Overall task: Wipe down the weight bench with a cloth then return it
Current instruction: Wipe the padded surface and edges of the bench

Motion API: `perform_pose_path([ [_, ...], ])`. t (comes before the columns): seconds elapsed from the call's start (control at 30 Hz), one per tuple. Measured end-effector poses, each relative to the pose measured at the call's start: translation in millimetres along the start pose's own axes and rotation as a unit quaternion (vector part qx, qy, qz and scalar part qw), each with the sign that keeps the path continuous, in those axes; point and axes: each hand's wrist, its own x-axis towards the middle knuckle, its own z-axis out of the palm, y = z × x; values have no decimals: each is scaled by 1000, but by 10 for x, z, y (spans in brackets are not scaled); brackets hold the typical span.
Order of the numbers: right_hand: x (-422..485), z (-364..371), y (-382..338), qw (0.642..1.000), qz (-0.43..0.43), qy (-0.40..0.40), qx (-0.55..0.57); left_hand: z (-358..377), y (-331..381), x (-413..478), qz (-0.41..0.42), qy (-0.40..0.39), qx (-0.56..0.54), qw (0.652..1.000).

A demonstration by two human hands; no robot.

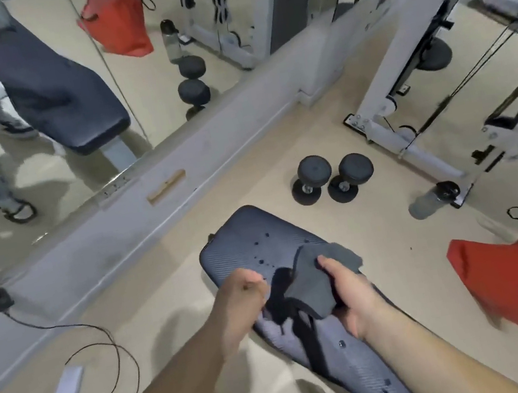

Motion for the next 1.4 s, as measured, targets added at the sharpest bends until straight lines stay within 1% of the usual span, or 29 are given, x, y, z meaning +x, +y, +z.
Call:
perform_pose_path([
  [0.07, 375, 40, 43, 999, -36, 30, -27, -24, -261, 334, 17, 29, 41, 999],
  [0.13, 792, 12, 90, 992, -76, 67, -76, 34, -586, 671, 22, 38, 71, 997],
  [0.17, 1026, -6, 133, 983, -104, 83, -124, 79, -779, 855, 22, 43, 87, 995],
  [0.2, 1258, -17, 188, 966, -138, 105, -189, 129, -951, 1036, 28, 47, 104, 993],
  [0.23, 1505, -32, 274, 936, -177, 130, -273, 187, -1134, 1233, 34, 51, 118, 991],
  [0.27, 1736, -33, 367, 891, -216, 153, -369, 249, -1310, 1429, 40, 52, 133, 989],
  [0.3, 1957, -23, 483, 840, -253, 160, -453, 317, -1479, 1615, 49, 54, 158, 985],
  [0.37, 2322, 14, 746, 747, -317, 145, -567, 437, -1816, 1938, 79, 77, 242, 964],
  [0.4, 2491, 27, 883, 710, -344, 124, -601, 487, -1988, 2083, 118, 106, 275, 948],
  [0.47, 2769, 58, 1110, 648, -402, 90, -641, 552, -2274, 2318, 204, 160, 303, 917],
  [0.53, 2962, 75, 1247, 580, -466, 100, -661, 589, -2416, 2506, 230, 189, 314, 902],
  [0.57, 3034, 83, 1269, 556, -492, 109, -661, 621, -2437, 2572, 238, 202, 332, 890],
  [0.6, 3062, 104, 1247, 540, -507, 115, -662, 651, -2433, 2621, 248, 222, 352, 875],
  [0.63, 3061, 122, 1223, 530, -514, 120, -663, 683, -2425, 2658, 260, 244, 369, 858],
  [0.67, 3058, 119, 1226, 529, -521, 123, -658, 724, -2443, 2687, 266, 264, 380, 846],
  [0.7, 3045, 118, 1240, 535, -522, 123, -653, 751, -2460, 2710, 268, 277, 381, 841],
  [0.77, 3026, 119, 1301, 552, -516, 118, -644, 777, -2485, 2734, 259, 285, 376, 843],
  [0.87, 2955, 89, 1418, 542, -503, 123, -662, 775, -2523, 2648, 261, 279, 359, 852],
  [0.9, 2922, 78, 1450, 547, -494, 120, -666, 767, -2553, 2584, 274, 278, 349, 852],
  [0.97, 2821, 63, 1505, 569, -475, 100, -664, 742, -2645, 2456, 304, 273, 348, 844],
  [1.07, 2634, 36, 1655, 573, -456, 68, -677, 668, -2736, 2301, 327, 214, 401, 829],
  [1.17, 2449, 47, 1853, 553, -436, 49, -708, 564, -2724, 2226, 297, 154, 452, 827],
  [1.27, 2321, 89, 2080, 540, -420, 36, -728, 504, -2750, 2160, 258, 135, 507, 812],
  [1.3, 2297, 108, 2135, 535, -413, 36, -736, 493, -2758, 2135, 251, 121, 511, 813],
  [1.4, 2276, 171, 2218, 527, -390, 47, -754, 410, -2781, 2099, 250, 62, 487, 835],
])
